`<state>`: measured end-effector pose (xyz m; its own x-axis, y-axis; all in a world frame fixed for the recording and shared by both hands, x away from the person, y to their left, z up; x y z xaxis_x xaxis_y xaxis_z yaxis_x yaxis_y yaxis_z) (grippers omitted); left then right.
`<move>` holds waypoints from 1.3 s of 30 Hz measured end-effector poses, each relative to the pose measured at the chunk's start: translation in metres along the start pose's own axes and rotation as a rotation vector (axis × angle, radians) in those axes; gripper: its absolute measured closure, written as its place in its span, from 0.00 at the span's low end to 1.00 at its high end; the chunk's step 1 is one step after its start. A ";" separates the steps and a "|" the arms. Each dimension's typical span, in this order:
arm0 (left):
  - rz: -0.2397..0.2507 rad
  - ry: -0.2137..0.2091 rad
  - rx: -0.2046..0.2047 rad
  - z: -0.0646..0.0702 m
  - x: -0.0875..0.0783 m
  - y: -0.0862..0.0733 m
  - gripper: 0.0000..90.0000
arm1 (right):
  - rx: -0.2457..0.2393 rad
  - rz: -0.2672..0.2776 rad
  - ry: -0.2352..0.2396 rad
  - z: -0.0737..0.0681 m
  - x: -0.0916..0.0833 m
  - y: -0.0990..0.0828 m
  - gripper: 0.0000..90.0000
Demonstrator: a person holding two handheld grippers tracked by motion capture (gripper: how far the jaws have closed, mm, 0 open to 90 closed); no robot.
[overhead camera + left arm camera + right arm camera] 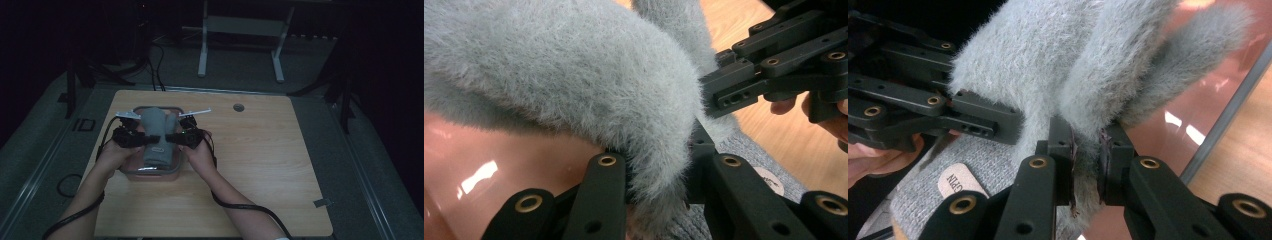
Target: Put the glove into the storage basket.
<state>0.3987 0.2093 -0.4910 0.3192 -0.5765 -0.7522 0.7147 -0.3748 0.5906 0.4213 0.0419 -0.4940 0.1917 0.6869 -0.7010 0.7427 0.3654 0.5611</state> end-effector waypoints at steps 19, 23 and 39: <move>-0.217 0.080 -0.122 -0.016 0.036 -0.005 0.85 | -0.024 -0.118 -0.115 0.005 0.026 -0.002 0.73; -0.251 0.079 -0.124 -0.016 0.043 -0.002 0.83 | -0.072 -0.045 -0.090 -0.005 0.006 0.003 0.62; -0.134 0.241 -0.110 -0.013 0.015 -0.005 0.37 | -0.203 0.025 -0.032 0.011 -0.040 -0.018 0.18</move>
<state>0.4084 0.2123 -0.5092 0.3469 -0.3331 -0.8768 0.8191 -0.3477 0.4562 0.4068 0.0010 -0.4807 0.2313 0.6779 -0.6978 0.5935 0.4700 0.6533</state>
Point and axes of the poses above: each handheld gripper's, and its own axes: x roughly forward along the jaws, y roughly out of its top, z roughly to its right, the point moved 4 cm from there along x, roughly forward along the jaws, and after that the axes turned 9 degrees about -z, right-handed, at the moved point
